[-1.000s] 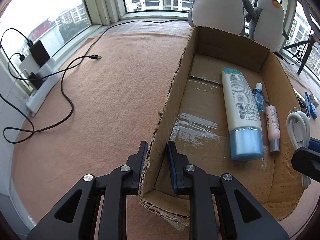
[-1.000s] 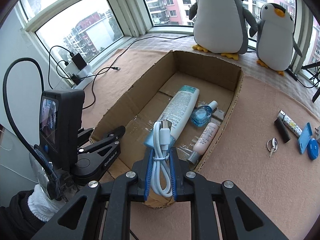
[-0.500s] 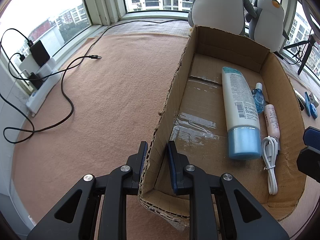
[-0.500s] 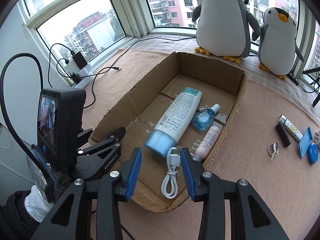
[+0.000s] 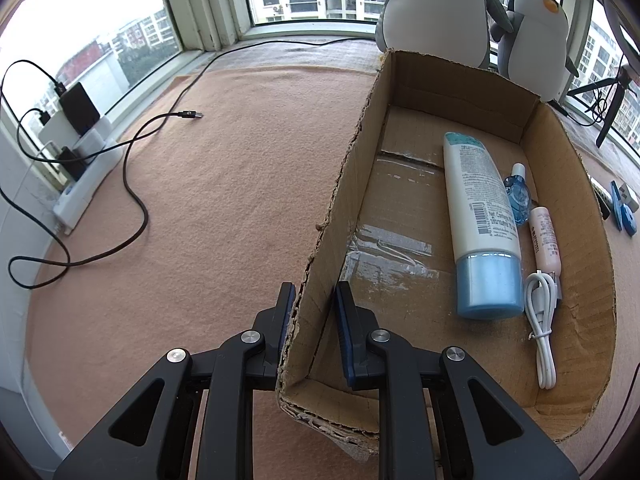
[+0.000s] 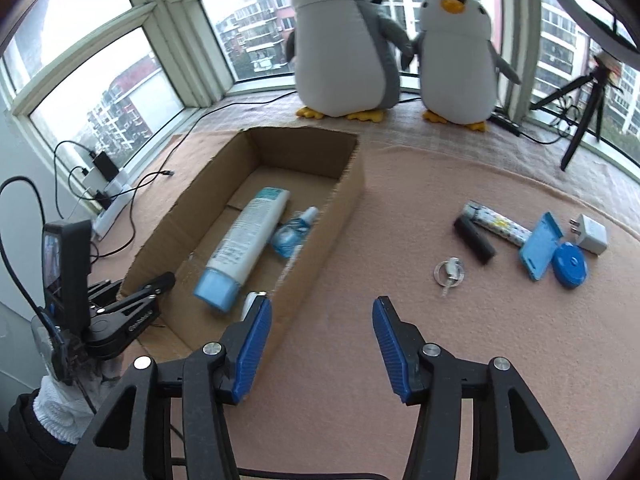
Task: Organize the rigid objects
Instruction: 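Grasp the round blue tape measure with the right tool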
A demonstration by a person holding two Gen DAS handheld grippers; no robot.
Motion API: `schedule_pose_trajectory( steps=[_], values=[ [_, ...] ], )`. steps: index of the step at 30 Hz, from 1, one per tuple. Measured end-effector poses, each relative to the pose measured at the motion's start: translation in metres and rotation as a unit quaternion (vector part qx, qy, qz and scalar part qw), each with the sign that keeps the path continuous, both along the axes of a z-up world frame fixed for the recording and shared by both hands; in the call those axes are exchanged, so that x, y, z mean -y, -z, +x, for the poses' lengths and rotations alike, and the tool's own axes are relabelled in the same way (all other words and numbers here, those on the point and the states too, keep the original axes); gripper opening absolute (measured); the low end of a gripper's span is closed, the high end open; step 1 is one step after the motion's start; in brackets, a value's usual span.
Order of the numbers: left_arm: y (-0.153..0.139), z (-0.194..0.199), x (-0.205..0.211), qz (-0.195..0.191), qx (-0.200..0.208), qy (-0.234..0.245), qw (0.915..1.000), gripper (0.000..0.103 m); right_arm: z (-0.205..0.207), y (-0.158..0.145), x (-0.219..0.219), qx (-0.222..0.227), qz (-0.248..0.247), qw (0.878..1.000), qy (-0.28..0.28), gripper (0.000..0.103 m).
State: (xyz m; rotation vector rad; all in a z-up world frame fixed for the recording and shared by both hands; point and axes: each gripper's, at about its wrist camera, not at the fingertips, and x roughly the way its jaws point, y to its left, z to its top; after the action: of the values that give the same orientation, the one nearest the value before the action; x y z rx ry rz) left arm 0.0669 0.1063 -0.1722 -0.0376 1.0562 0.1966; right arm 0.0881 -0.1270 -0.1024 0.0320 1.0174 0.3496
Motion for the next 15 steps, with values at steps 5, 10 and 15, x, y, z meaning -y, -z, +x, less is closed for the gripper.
schedule_pose_trajectory(
  steps=[5, 10, 15],
  values=[
    [0.0, 0.001, 0.0, 0.001, -0.001, 0.0, 1.0, 0.019, 0.012, 0.004, 0.064, 0.003, -0.017, 0.997, 0.07, 0.049],
    [0.001, 0.001, 0.001, 0.006, -0.002, 0.0, 1.0, 0.019, 0.025, 0.014, 0.125, 0.005, -0.05, 0.989, 0.136, 0.051],
    [0.001, 0.001, 0.001, 0.009, -0.004, 0.0, 1.0, 0.019, 0.043, 0.033, 0.169, -0.009, -0.073, 0.981, 0.177, 0.051]
  ],
)
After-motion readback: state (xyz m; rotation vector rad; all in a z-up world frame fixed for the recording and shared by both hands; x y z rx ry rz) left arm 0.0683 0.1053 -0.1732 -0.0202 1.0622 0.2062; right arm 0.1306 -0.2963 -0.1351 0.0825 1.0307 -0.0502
